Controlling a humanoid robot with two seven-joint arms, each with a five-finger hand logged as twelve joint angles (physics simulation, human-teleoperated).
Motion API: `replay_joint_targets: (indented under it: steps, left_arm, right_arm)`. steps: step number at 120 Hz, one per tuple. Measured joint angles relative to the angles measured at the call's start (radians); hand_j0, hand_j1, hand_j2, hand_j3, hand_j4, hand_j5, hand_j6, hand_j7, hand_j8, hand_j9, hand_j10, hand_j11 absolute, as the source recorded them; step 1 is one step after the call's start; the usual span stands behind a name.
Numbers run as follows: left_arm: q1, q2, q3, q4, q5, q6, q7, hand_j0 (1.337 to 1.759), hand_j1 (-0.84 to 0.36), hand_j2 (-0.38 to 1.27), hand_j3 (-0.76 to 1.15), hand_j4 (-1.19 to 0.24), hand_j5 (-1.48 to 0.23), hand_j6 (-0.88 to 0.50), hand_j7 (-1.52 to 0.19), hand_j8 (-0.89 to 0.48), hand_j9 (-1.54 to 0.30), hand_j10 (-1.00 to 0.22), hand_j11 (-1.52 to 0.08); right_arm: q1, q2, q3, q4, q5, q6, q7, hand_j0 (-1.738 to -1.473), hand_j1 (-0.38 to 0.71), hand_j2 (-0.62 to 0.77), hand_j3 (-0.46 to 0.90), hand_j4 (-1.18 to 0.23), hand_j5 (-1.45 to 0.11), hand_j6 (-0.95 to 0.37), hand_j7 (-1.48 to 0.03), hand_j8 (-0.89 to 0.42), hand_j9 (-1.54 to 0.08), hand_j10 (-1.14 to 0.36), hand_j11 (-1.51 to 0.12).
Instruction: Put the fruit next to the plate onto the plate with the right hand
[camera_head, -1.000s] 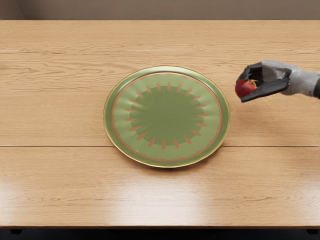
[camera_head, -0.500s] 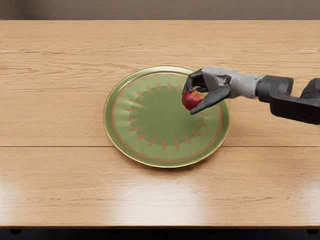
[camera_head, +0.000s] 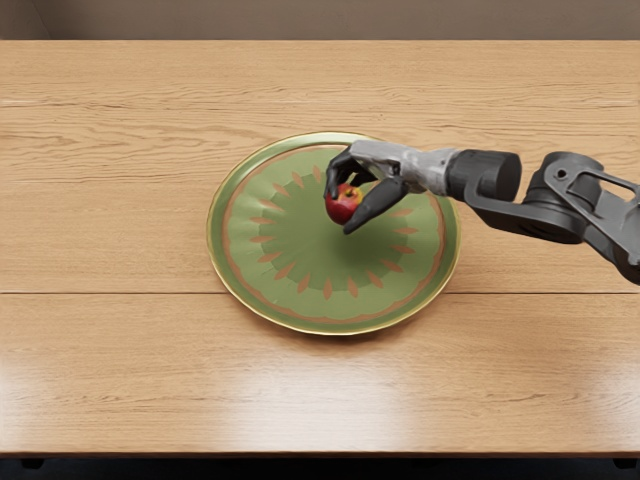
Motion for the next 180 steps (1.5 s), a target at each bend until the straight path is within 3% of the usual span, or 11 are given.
replay_joint_targets:
  steps: [19, 45, 85, 97, 112, 134, 154, 180]
  left_arm:
    - [-0.001, 0.000, 0.000, 0.000, 0.000, 0.000, 0.000, 1.658, 0.06, 0.05, 0.00, -0.24, -0.32, -0.24, -0.32, -0.24, -0.32, -0.24, -0.32]
    - [-0.001, 0.000, 0.000, 0.000, 0.000, 0.000, 0.000, 1.658, 0.06, 0.05, 0.00, -0.24, -0.32, -0.24, -0.32, -0.24, -0.32, -0.24, -0.32]
    - [-0.001, 0.000, 0.000, 0.000, 0.000, 0.000, 0.000, 1.658, 0.06, 0.05, 0.00, -0.24, -0.32, -0.24, -0.32, -0.24, -0.32, -0.24, -0.32]
    - [0.000, 0.000, 0.000, 0.000, 0.000, 0.000, 0.000, 1.658, 0.06, 0.05, 0.00, -0.24, -0.32, -0.25, -0.32, -0.25, -0.32, -0.24, -0.32]
    - [0.001, 0.000, 0.000, 0.000, 0.000, 0.000, 0.000, 1.658, 0.06, 0.05, 0.00, -0.24, -0.32, -0.24, -0.32, -0.24, -0.32, -0.24, -0.32]
    - [-0.001, 0.000, 0.000, 0.000, 0.000, 0.000, 0.000, 1.658, 0.06, 0.05, 0.00, -0.24, -0.32, -0.24, -0.32, -0.24, -0.32, -0.24, -0.32]
    - [-0.001, 0.000, 0.000, 0.000, 0.000, 0.000, 0.000, 1.658, 0.06, 0.05, 0.00, -0.24, -0.32, -0.25, -0.32, -0.25, -0.32, -0.24, -0.32]
    - [-0.001, 0.000, 0.000, 0.000, 0.000, 0.000, 0.000, 1.658, 0.06, 0.05, 0.00, -0.25, -0.32, -0.25, -0.32, -0.25, -0.32, -0.24, -0.32]
  right_arm:
    - [0.000, 0.001, -0.004, -0.007, 0.010, -0.008, -0.005, -1.648, 0.25, 0.20, 0.00, -0.81, -1.19, -0.42, -1.10, -0.32, -1.17, -0.53, -1.19]
    - [-0.004, 0.001, -0.004, -0.015, 0.012, -0.036, -0.006, -1.654, 0.22, 0.09, 0.00, -0.62, -0.86, -0.49, -0.83, -0.43, -0.85, -0.54, -0.86]
    - [-0.001, 0.011, -0.003, -0.050, 0.052, -0.043, -0.004, -1.657, -0.01, -0.02, 0.00, -0.31, -0.42, -0.29, -0.41, -0.28, -0.41, -0.30, -0.42]
    - [0.000, -0.021, 0.003, -0.054, 0.150, -0.016, 0.011, -1.658, -0.12, -0.01, 0.00, -0.21, -0.28, -0.19, -0.27, -0.19, -0.28, -0.20, -0.28]
    - [0.000, -0.087, 0.018, -0.085, 0.390, 0.140, 0.039, -1.658, -0.20, -0.01, 0.00, -0.13, -0.17, -0.12, -0.17, -0.12, -0.17, -0.13, -0.17]
    - [-0.018, -0.224, 0.021, -0.134, 0.775, 0.244, 0.012, -1.658, -0.27, -0.01, 0.00, -0.08, -0.10, -0.07, -0.10, -0.07, -0.10, -0.07, -0.10]
    - [-0.061, -0.324, 0.018, -0.159, 0.898, 0.262, -0.008, -1.658, -0.29, -0.01, 0.00, -0.05, -0.07, -0.05, -0.07, -0.05, -0.07, -0.05, -0.07]
    - [-0.109, -0.404, 0.016, -0.161, 0.936, 0.265, -0.013, -1.658, -0.30, -0.01, 0.00, -0.04, -0.05, -0.04, -0.05, -0.04, -0.05, -0.04, -0.05]
